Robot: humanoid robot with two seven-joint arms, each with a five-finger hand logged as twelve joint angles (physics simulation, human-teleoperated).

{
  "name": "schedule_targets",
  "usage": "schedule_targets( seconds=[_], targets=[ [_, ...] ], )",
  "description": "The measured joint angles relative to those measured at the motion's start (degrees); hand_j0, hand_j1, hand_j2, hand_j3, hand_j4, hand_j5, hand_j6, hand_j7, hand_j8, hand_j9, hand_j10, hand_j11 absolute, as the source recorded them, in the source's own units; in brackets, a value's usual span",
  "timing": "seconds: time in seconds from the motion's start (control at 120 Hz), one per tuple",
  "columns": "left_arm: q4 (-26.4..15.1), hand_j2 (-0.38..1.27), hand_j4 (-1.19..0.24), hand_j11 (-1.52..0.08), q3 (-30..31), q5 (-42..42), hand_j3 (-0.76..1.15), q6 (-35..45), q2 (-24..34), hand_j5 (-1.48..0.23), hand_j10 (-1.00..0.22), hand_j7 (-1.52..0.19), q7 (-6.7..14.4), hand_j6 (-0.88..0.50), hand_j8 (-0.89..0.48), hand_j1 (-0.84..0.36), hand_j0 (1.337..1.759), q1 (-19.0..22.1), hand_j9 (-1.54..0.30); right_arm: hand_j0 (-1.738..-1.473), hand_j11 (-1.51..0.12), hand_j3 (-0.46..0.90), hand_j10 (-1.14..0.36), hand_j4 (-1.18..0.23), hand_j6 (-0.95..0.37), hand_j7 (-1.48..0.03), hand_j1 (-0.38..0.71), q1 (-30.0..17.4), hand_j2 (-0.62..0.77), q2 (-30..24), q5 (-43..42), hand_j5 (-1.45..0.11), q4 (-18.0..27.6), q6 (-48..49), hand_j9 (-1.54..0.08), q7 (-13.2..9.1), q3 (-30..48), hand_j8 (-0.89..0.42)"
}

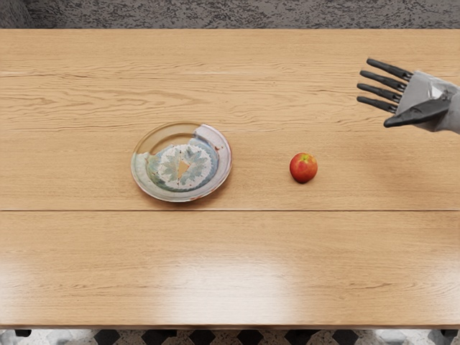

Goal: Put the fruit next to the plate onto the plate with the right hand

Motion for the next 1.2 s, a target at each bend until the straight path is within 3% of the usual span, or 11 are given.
schedule_targets(
  seconds=[0.233,0.408,0.533,0.65,0.792,0.917,1.058,1.2],
  targets=[
    [0.0,0.05,-0.23,-0.3,0.0,0.0,0.0,0.0,0.0,-0.3,-0.23,-0.3,0.0,-0.23,-0.23,0.07,1.658,0.0,-0.3,-1.658,-0.04,0.0,-0.03,-0.03,-0.03,-0.04,-0.31,1.3,0.0,0.0,-4.6,-0.04,0.8,0.0,-0.04,0.0,0.1,-0.03],
    [0.0,0.05,-0.23,-0.3,0.0,0.0,0.0,0.0,0.0,-0.3,-0.23,-0.3,0.0,-0.23,-0.23,0.07,1.658,0.0,-0.3,-1.658,-0.04,0.0,-0.03,-0.03,-0.03,-0.04,-0.31,3.1,0.0,-1.7,-20.8,-0.04,11.7,0.0,-0.04,-0.3,3.6,-0.03],
    [0.0,0.05,-0.23,-0.3,0.0,0.0,0.0,0.0,0.0,-0.3,-0.23,-0.3,0.0,-0.23,-0.23,0.07,1.658,0.0,-0.3,-1.658,-0.04,0.0,-0.03,-0.03,-0.03,-0.04,-0.31,6.0,0.0,-2.4,-29.6,-0.04,18.3,-0.4,-0.04,-7.3,4.9,-0.03],
    [0.0,0.05,-0.23,-0.3,0.0,0.0,0.0,0.0,0.0,-0.3,-0.23,-0.3,0.0,-0.23,-0.23,0.07,1.658,0.0,-0.3,-1.658,-0.04,0.0,-0.03,-0.03,-0.03,-0.04,-0.31,7.7,-0.01,-2.1,-37.2,-0.04,24.4,-8.1,-0.04,-13.0,4.4,-0.03],
    [0.0,0.05,-0.23,-0.3,0.0,0.0,0.0,0.0,0.0,-0.3,-0.23,-0.3,0.0,-0.23,-0.23,0.07,1.658,0.0,-0.3,-1.658,-0.04,0.0,-0.03,-0.04,-0.04,-0.04,-0.31,16.9,-0.01,-0.8,-42.3,-0.04,29.1,-24.2,-0.04,-18.0,-7.6,-0.04],
    [0.0,0.05,-0.23,-0.3,0.0,0.0,0.0,0.0,0.0,-0.3,-0.23,-0.3,0.0,-0.23,-0.23,0.07,1.658,0.0,-0.3,-1.658,-0.05,0.0,-0.04,-0.04,-0.04,-0.04,-0.31,21.8,-0.01,-0.1,-43.7,-0.05,33.1,-33.0,-0.05,-24.0,-14.7,-0.04],
    [0.0,0.05,-0.23,-0.3,0.0,0.0,0.0,0.0,0.0,-0.3,-0.23,-0.3,0.0,-0.23,-0.23,0.07,1.658,0.0,-0.3,-1.658,-0.05,0.0,-0.04,-0.04,-0.04,-0.05,-0.31,32.6,-0.01,4.3,-43.8,-0.05,35.4,-46.1,-0.05,-26.6,-30.3,-0.04],
    [0.0,0.05,-0.23,-0.3,0.0,0.0,0.0,0.0,0.0,-0.3,-0.23,-0.3,0.0,-0.23,-0.23,0.07,1.658,0.0,-0.3,-1.658,-0.05,0.0,-0.04,-0.04,-0.04,-0.05,-0.31,36.6,-0.01,7.4,-43.9,-0.05,36.3,-55.1,-0.05,-27.2,-37.8,-0.04]
  ],
)
